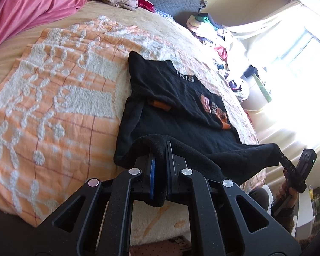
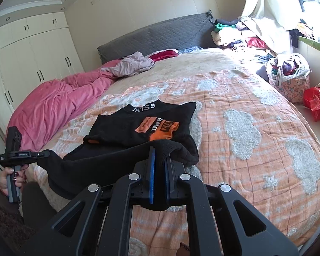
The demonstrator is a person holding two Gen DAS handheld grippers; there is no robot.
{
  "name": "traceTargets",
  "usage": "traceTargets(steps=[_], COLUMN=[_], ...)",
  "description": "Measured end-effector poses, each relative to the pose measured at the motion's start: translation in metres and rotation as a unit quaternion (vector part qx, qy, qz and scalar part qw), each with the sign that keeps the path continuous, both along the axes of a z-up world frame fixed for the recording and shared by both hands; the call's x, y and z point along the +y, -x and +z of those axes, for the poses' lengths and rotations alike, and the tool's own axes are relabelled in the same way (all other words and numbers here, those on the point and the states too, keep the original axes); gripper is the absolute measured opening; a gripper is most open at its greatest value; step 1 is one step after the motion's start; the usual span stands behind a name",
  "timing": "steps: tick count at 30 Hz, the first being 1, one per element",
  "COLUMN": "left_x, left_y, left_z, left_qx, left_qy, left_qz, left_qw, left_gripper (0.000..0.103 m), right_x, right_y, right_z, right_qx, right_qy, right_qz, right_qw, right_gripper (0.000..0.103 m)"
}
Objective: Fold small clothes
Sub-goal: 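Lift the hem with both grippers and fold it toward the collar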
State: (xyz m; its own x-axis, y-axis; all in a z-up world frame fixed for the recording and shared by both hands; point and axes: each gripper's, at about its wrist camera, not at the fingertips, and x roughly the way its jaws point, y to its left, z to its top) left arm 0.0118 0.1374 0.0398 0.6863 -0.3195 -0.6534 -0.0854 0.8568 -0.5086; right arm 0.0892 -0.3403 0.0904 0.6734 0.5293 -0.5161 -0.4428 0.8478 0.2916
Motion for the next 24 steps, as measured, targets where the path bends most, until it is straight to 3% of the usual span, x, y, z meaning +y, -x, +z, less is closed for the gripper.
traceTargets(steps=[13,24], left_x=[0.008,0.025], left_y=[-0.045,-0.09], left_z=[0.022,0.034], left_qx=[-0.039,-0.057], left_qy=[-0.017,-0.008], left_qz=[0.021,0.051], left_qw=[0.9989,0.997], left_gripper=[0.002,0.002], right_x=[0.011,0.026], right_y=[-0.048,-0.102], right_z=[0.014,0.023], right_qx=[-0.002,0.005], right_qy=[-0.011,-0.02], right_qz=[-0.022,-0.039], right_qw=[1.0,0.999], right_gripper=[0.006,0.006])
